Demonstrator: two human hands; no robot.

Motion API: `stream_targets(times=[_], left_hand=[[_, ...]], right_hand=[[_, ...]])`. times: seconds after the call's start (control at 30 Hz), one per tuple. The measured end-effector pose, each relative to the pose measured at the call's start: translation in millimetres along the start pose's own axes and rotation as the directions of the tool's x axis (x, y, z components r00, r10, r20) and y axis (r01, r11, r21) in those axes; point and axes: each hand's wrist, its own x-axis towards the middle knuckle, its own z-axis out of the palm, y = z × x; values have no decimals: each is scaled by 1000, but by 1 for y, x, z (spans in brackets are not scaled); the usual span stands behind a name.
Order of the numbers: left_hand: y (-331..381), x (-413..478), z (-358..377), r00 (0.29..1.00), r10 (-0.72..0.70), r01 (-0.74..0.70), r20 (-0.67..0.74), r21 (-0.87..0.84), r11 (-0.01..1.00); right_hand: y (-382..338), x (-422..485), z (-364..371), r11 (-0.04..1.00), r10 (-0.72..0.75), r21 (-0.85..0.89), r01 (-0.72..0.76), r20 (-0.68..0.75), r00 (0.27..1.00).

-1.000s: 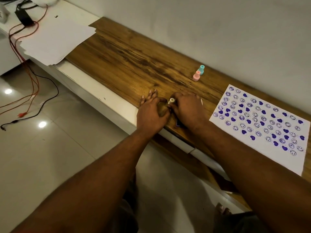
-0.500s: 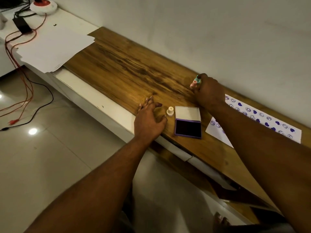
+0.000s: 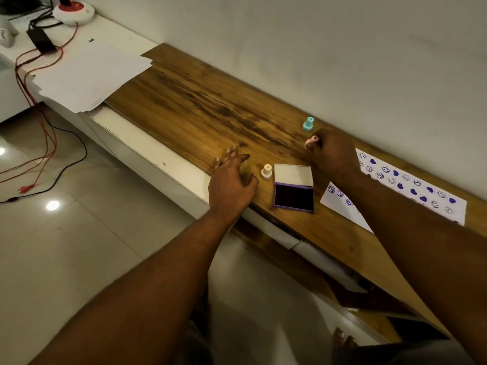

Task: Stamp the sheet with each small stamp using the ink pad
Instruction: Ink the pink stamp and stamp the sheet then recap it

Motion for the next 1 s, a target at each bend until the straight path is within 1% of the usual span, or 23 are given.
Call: stream_targets(times=[0.07,0.17,0.3,0.4,0.63,0.83,1.0], left_hand=[[7,-1,-2,998,61,-61,3,11,998],[22,-7,-4,984,180,-180,18,22,983],[44,-21,2,915,390,-399,102,92,912],[54,-29,7,887,449,-459,110,95,884],[55,-29,10,899,424,-434,108,91,896],[50,-27,9,909,392,-401,138,40,915],[41,-26,5,910,388,-393,147,3,919]], right_hand=[[-4,-26,-15,988,6,155,1,-45,999],[-10,-78,-28,940,20,341,-26,21,1000],[-12,-118,-33,885,13,461,-68,122,992],[-19,-123,-34,832,-18,550,-64,141,990],[-14,-119,-27,809,-85,588,-6,128,988],[-8,-113,-17,852,-247,491,184,66,967],[-10,-104,-12,857,-331,430,283,40,943]])
